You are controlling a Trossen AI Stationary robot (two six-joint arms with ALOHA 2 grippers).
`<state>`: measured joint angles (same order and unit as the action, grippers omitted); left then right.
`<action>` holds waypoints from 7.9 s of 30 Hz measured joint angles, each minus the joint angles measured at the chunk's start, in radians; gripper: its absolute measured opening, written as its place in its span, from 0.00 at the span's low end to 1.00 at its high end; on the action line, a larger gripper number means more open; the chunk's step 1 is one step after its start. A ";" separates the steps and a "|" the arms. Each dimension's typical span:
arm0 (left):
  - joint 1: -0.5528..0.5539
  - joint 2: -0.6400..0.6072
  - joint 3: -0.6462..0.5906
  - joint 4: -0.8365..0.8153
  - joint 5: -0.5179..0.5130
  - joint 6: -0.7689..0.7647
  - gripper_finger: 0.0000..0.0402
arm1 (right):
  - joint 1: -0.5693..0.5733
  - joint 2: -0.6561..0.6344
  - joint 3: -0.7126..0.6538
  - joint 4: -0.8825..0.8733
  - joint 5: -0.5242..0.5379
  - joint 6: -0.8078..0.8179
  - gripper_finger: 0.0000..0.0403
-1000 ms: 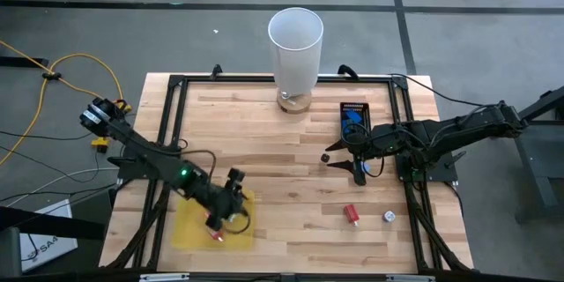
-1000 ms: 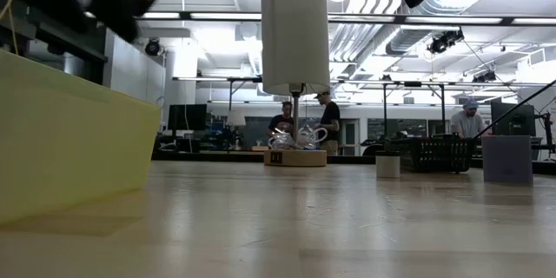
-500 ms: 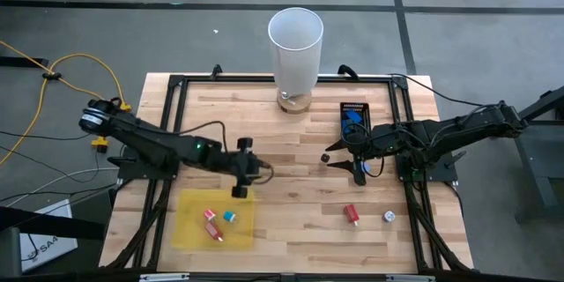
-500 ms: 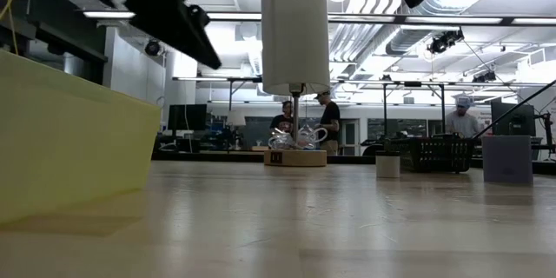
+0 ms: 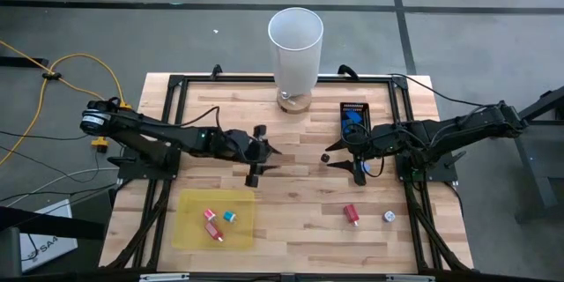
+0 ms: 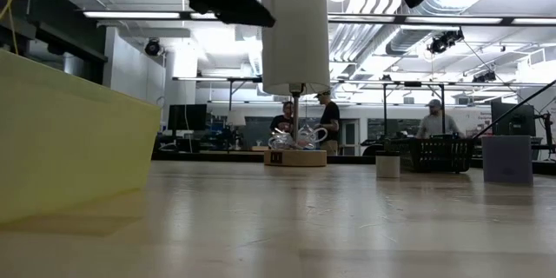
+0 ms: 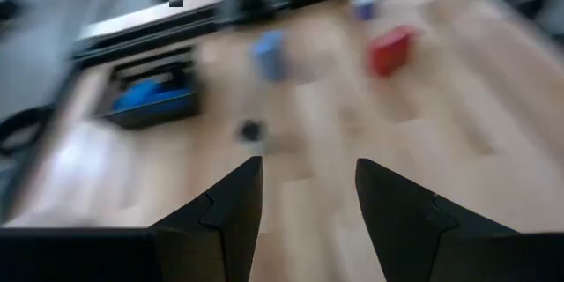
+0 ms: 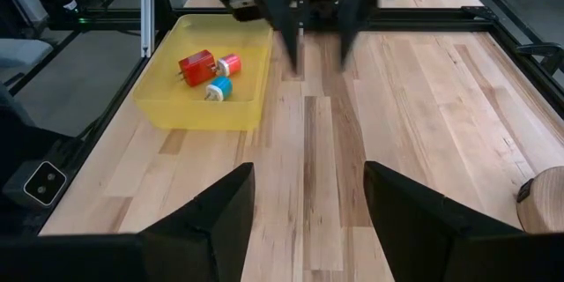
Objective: Pick & Place Office items
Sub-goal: Put the light blue charger adapter into the yellow bin
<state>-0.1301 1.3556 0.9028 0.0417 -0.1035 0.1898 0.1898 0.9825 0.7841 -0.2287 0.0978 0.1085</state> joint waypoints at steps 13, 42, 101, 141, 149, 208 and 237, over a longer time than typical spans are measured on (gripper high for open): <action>0.057 0.042 0.000 0.066 0.127 -0.076 0.44 | 0.000 0.000 0.000 0.000 0.000 0.000 0.50; 0.056 0.041 0.000 0.072 0.125 -0.085 0.44 | 0.000 0.000 0.000 0.000 0.000 0.000 0.50; 0.056 0.040 0.000 0.072 0.125 -0.085 0.44 | -0.178 0.000 0.000 -0.326 0.137 0.264 0.50; 0.056 0.040 0.000 0.073 0.125 -0.085 0.44 | -0.163 0.136 0.000 -0.820 -0.097 0.627 0.50; 0.056 0.040 0.000 0.087 0.125 -0.085 0.44 | -0.095 0.227 0.000 -0.814 -0.072 0.623 0.50; 0.056 0.040 0.000 0.091 0.126 -0.085 0.44 | -0.050 0.432 0.000 -0.764 -0.048 0.623 0.50; 0.056 0.040 0.000 0.091 0.126 -0.085 0.44 | -0.050 0.432 0.000 -0.762 -0.053 0.629 0.35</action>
<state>-0.0742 1.3960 0.9028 0.1322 0.0223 0.1051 0.1394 1.4147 0.7845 -0.9905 0.0452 0.7380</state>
